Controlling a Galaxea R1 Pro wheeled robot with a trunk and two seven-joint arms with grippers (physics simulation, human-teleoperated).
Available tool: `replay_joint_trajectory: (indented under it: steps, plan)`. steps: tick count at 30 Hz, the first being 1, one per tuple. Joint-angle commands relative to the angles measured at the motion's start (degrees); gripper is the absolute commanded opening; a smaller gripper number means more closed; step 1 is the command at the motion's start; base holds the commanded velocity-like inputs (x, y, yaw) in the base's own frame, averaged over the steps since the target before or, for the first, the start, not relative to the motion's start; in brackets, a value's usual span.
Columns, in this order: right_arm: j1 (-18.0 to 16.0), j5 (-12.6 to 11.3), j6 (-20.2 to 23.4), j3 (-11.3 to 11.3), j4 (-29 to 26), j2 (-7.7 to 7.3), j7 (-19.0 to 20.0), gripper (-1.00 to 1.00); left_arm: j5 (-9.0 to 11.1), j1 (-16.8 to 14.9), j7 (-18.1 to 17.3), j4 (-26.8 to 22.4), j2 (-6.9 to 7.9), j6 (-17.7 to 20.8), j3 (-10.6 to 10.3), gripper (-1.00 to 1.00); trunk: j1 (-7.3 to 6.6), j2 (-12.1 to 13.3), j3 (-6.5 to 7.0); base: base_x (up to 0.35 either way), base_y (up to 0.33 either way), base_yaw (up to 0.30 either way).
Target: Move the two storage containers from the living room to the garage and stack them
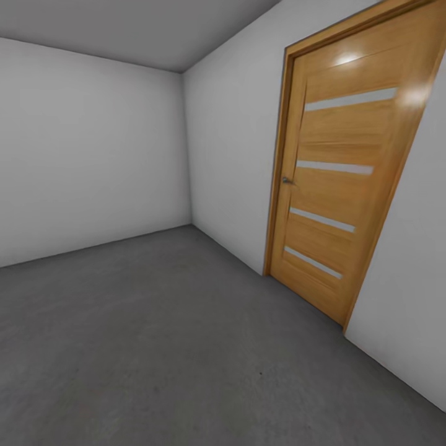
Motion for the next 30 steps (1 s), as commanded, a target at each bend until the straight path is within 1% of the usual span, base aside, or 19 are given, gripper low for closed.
replay_joint_trajectory:
  steps: [1, 8, 12, 20, 30]
  plan:
    - [0.0, 0.1, -0.2, 0.4, 0.0, 0.03, 0.0, 1.0, 0.2, 0.0, 0.0, 0.0, -0.01, -0.2, 0.0, 1.0, 0.03, 0.0, -0.04, 0.324, 0.0, 0.0]
    - [0.0, 0.1, -0.2, 0.3, 0.0, 0.08, 0.0, 1.0, 0.2, 0.0, 0.0, 0.0, 0.0, -0.2, 0.1, 1.0, 0.03, 0.0, -0.04, 0.324, 0.0, -0.003]
    - [0.0, 0.1, 0.0, 0.3, 0.0, 0.13, 0.0, 1.0, 0.2, 0.0, 0.1, 0.0, 0.0, -0.2, 0.1, 1.0, 0.03, 0.0, -0.01, 0.324, 0.0, -0.117]
    - [0.0, 0.0, 0.1, 0.3, 0.0, 0.12, 0.0, 1.0, 0.2, 0.0, 0.0, 0.0, 0.0, -0.3, 0.1, 1.0, 0.03, 0.0, 0.19, 0.324, 0.0, -0.212]
    - [0.0, 0.0, 0.1, 0.3, 0.0, 0.09, 0.0, 1.0, 0.2, 0.0, 0.0, 0.0, 0.0, -0.3, 0.1, 1.0, 0.03, 0.0, 0.3, 0.324, 0.0, -0.275]
